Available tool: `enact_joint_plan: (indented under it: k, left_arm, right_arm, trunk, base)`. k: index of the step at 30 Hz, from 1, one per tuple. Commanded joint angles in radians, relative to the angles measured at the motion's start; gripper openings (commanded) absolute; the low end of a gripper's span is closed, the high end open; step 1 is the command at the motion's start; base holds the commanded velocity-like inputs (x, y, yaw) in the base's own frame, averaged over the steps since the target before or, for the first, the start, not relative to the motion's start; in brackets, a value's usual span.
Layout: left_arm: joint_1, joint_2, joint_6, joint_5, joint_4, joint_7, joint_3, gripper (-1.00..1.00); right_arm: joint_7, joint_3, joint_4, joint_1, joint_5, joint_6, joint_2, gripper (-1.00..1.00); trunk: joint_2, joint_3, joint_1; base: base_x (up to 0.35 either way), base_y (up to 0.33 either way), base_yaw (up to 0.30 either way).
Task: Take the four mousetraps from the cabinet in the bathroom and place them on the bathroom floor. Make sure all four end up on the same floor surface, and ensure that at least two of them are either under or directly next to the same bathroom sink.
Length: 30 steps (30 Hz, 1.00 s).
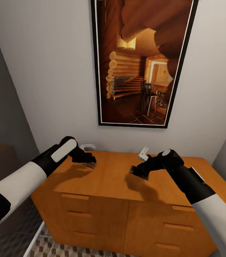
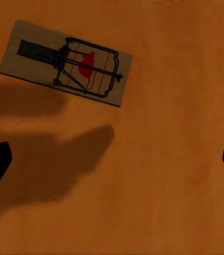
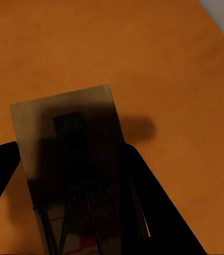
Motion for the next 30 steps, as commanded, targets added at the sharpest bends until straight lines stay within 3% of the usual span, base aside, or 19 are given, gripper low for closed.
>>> enact_joint_plan:
  k: [1, 6, 12, 17, 30]
  left_arm:
    - [-0.002, 0.000, -0.001, 0.011, -0.003, 0.010, -0.005, 1.00]
    - [-0.002, -0.001, -0.001, 0.010, -0.007, 0.010, -0.008, 1.00]
    - [0.005, 0.004, -0.006, 0.009, -0.101, 0.010, -0.014, 1.00]
    - [0.006, 0.005, -0.008, 0.009, -0.105, 0.010, -0.016, 1.00]
    - [0.010, 0.005, -0.008, 0.009, -0.106, 0.010, -0.016, 1.00]
  right_arm:
    - [0.008, 0.000, -0.003, -0.001, 0.010, 0.005, 0.001, -1.00]
    - [0.010, -0.001, -0.004, -0.001, 0.009, 0.010, 0.004, -1.00]
    - [0.011, 0.000, 0.000, -0.001, 0.007, 0.011, 0.008, -1.00]
    - [0.010, 0.001, 0.003, -0.001, 0.008, 0.011, 0.024, -1.00]
    - [0.010, 0.002, 0.006, -0.001, 0.005, 0.011, 0.034, -1.00]
  trunk:
    - [-0.001, -0.001, 0.000]
    - [-0.001, 0.000, 0.000]
    - [-0.001, 0.000, 0.000]
    - [-0.001, 0.000, 0.000]
    - [-0.001, 0.000, 0.000]
  base:
    - [0.000, 0.000, -0.095]
    - [0.000, 0.000, -0.039]
    - [0.006, 0.001, -0.002]
    - [0.219, 0.034, 0.000]
    - [0.125, 0.003, 0.000]
